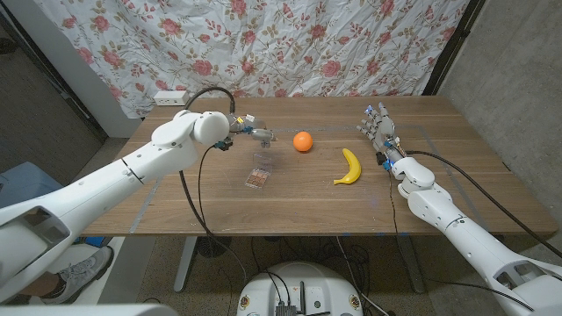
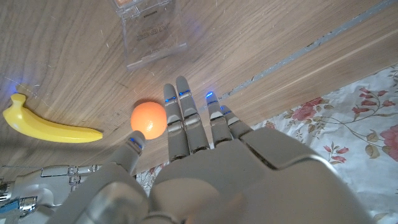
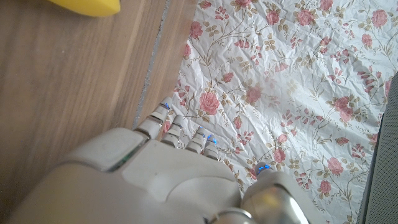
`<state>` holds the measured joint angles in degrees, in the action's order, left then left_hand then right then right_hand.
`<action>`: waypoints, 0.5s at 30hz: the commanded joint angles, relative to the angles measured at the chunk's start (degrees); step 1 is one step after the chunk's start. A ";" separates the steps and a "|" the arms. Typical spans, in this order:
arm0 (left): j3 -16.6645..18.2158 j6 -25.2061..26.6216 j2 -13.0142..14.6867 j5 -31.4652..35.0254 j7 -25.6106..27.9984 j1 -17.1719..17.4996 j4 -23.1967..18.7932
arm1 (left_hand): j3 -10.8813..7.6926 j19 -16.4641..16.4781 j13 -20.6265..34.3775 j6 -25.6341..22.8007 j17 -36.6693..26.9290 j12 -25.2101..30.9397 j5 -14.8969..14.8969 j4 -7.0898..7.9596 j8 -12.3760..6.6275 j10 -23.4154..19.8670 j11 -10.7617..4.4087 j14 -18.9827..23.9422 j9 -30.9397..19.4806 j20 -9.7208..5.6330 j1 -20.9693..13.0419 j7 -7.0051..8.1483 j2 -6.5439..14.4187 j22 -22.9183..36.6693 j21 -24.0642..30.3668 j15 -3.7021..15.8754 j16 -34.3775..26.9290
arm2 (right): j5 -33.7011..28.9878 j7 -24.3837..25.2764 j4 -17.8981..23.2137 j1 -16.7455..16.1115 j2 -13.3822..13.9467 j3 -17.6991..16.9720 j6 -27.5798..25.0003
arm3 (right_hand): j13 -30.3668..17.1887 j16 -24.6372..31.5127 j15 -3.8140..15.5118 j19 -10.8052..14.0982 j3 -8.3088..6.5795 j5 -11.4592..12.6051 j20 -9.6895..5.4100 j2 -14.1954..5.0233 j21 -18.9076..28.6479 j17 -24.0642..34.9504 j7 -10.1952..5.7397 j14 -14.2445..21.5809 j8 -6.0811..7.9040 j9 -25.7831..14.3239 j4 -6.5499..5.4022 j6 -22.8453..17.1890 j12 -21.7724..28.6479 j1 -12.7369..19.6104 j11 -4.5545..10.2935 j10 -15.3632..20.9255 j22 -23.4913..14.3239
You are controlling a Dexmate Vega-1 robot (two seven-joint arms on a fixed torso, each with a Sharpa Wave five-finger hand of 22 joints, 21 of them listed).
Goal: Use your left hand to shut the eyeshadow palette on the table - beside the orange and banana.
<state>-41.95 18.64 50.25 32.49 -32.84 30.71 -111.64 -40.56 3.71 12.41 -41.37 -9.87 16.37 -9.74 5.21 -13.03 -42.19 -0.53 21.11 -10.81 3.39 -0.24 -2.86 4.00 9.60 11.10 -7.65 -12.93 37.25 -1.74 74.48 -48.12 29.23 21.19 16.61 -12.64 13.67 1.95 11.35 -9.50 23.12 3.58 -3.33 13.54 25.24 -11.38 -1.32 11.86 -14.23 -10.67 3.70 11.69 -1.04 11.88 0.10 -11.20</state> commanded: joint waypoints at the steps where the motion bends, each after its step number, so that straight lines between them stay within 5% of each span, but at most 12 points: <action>1: -1.85 0.09 -1.15 0.78 -1.28 -0.86 1.29 | -0.09 0.64 0.26 -1.33 0.03 0.42 -0.40 0.26 -0.44 -1.52 -0.58 1.45 -0.20 0.49 -0.33 0.54 3.71 0.02 0.00 0.16 -0.18 | 0.01 -0.01 -0.01 0.00 0.01 -0.01 0.00 | -0.25 0.18 7.59 0.51 0.28 0.18 0.07 -6.13 0.36 0.08 -0.53 -0.25 0.32 -0.30 -0.24 -0.14 0.26 0.02 0.48 -0.05 -0.19; 15: -2.70 -0.19 -1.68 1.58 -1.10 -0.60 1.44 | -0.46 -0.01 1.06 -4.49 -0.05 1.38 -0.34 0.48 -0.76 -5.69 -1.96 4.14 -0.19 -0.04 -0.25 0.59 3.69 0.02 -0.52 3.96 0.10 | 0.00 0.02 0.01 0.00 0.00 0.00 -0.01 | -0.25 0.16 7.68 0.52 0.29 0.18 0.07 -6.14 0.36 0.07 -0.54 -0.30 0.32 -0.30 -0.24 -0.13 0.25 0.02 0.48 -0.07 -0.19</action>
<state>-43.85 18.72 49.00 33.33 -33.83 30.13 -110.52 -40.81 3.89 13.21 -44.95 -9.87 17.25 -9.74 5.44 -13.53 -47.20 -2.43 24.88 -10.80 3.56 -0.24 -2.35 4.00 9.60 10.73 -4.37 -12.92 37.25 -1.73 74.49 -48.13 29.24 21.18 16.61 -12.64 13.67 1.95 11.35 -9.50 23.12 3.58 -3.33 13.54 25.24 -11.38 -1.32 11.86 -14.22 -10.67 3.70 11.69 -1.04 11.88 0.10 -11.20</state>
